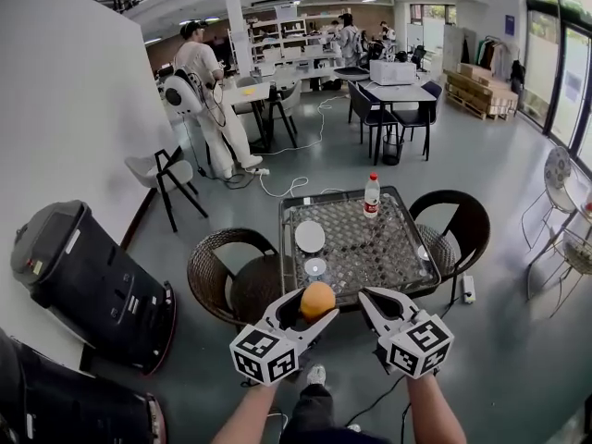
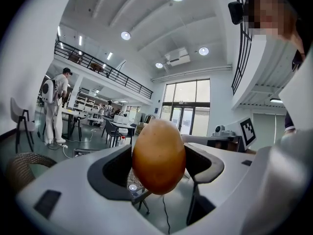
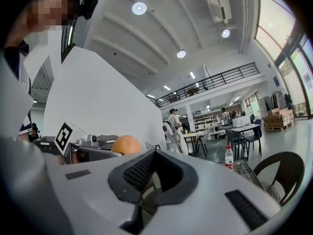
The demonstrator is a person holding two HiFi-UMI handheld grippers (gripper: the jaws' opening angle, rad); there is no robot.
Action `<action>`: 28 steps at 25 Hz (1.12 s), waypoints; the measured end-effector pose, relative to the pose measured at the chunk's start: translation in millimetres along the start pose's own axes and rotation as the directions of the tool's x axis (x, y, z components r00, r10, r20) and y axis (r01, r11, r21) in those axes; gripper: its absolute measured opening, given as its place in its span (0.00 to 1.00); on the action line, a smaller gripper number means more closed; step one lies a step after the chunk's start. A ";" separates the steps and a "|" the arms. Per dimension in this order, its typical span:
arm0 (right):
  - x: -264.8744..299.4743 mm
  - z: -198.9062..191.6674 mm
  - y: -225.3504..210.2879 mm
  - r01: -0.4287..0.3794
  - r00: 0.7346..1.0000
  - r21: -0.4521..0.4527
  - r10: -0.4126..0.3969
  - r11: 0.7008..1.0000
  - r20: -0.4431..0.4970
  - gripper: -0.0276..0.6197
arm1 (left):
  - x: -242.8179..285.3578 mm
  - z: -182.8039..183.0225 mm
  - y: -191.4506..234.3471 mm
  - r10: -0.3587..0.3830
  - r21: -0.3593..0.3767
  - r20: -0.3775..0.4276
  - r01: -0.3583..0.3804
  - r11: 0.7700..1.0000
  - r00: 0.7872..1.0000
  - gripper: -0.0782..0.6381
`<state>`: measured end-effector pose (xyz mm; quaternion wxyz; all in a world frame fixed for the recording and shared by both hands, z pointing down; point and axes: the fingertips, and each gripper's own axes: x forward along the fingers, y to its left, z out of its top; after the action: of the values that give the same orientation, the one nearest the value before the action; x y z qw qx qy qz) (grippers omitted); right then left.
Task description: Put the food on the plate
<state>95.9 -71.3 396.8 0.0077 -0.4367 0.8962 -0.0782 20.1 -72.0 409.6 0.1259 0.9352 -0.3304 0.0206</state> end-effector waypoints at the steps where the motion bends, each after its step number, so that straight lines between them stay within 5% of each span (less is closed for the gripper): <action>1: 6.4 0.5 -7.1 0.009 1.000 -0.002 -0.009 1.000 -0.003 0.05 | 7.3 1.5 7.2 -0.007 -0.001 0.000 0.007 1.000 1.000 0.57; 20: 174.1 10.2 -100.3 0.091 0.995 0.005 -0.091 0.996 -0.032 0.05 | 105.7 42.2 178.7 -0.076 -0.009 -0.009 0.076 0.997 0.997 0.57; 28: 208.3 12.6 -115.4 0.123 0.991 0.014 -0.123 0.992 -0.046 0.05 | 119.4 44.6 212.1 -0.104 -0.030 -0.035 0.103 0.994 0.994 0.57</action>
<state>58.3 -306.3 412.7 -0.0139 -0.4892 0.8668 -0.0959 -20.9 -315.4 428.0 0.1461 0.9486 -0.2795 0.0266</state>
